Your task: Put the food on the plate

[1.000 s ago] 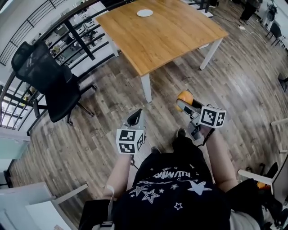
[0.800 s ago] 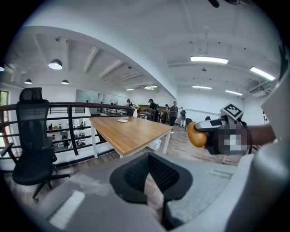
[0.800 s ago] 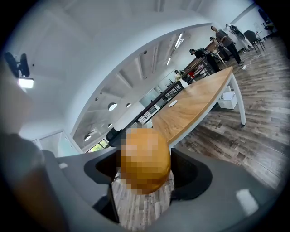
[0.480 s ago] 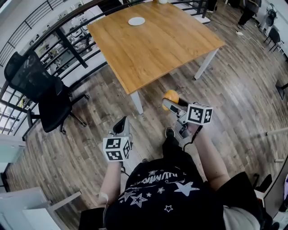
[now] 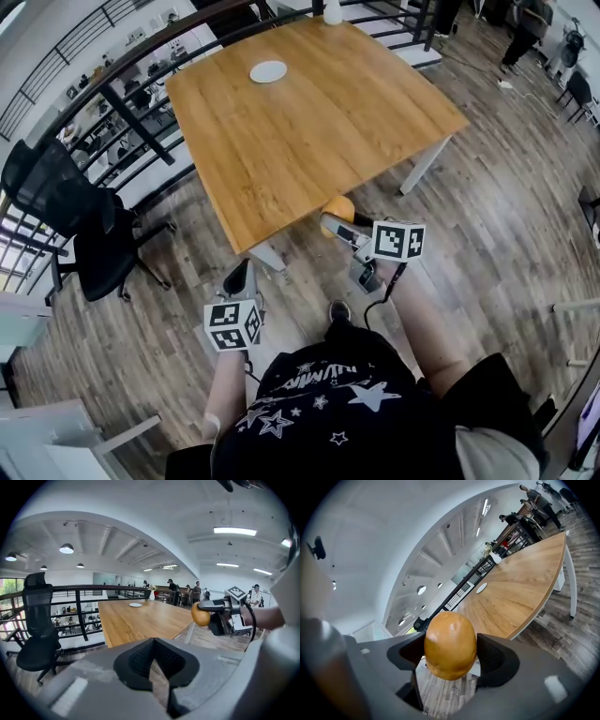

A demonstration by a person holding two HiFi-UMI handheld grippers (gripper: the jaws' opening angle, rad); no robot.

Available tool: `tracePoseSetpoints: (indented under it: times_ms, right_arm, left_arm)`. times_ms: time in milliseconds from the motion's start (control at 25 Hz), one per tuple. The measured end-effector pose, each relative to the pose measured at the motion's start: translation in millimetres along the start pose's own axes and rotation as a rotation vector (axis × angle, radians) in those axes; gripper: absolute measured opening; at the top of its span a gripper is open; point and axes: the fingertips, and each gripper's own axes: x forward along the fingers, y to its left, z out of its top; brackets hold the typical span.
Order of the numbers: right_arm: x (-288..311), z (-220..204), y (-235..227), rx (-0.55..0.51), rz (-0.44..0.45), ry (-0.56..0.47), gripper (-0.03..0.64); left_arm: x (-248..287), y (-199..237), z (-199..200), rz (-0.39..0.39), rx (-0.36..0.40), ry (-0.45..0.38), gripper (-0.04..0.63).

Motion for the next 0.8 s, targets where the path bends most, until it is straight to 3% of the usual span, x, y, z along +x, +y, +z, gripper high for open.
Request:
tracePoseSetpoints:
  times_ms: [400,800]
  right_arm:
    - [-9.5,72.0,-54.0,-0.007,0.036,0.02,0.344]
    - [-1.5,92.8,-88.4,0.064,0.022,-0.004,0.344]
  left_arm:
    - [58.2,-18.5,41.4,0.065,-0.042,-0.031,0.002]
    - [83.5,-4.1,55.3,0.107,-0.083,-0.029,0.002]
